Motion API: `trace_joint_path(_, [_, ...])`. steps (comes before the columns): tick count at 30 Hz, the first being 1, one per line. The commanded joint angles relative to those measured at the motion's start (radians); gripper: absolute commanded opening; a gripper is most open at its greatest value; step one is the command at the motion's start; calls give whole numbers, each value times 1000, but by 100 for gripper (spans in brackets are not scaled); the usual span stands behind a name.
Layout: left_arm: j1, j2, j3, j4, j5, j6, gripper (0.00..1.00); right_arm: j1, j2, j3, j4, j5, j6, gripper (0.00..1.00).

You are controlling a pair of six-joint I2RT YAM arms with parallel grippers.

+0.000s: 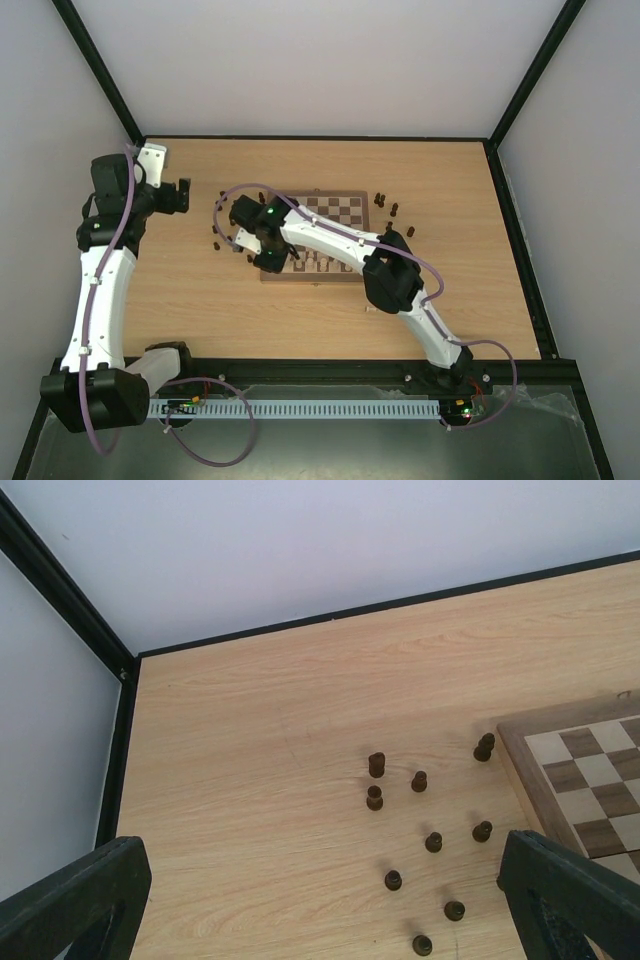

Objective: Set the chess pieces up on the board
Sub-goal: Place the chess piece on the chessboard.

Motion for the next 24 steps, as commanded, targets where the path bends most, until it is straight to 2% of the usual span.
trace_joint_path(1, [9,-19,-14,-1,15,14,99,9,32,22,7,-4,0,10])
trace_joint_path(24, [9,0,-23,12,32,13,99,-28,54,-20,38,-1,14,10])
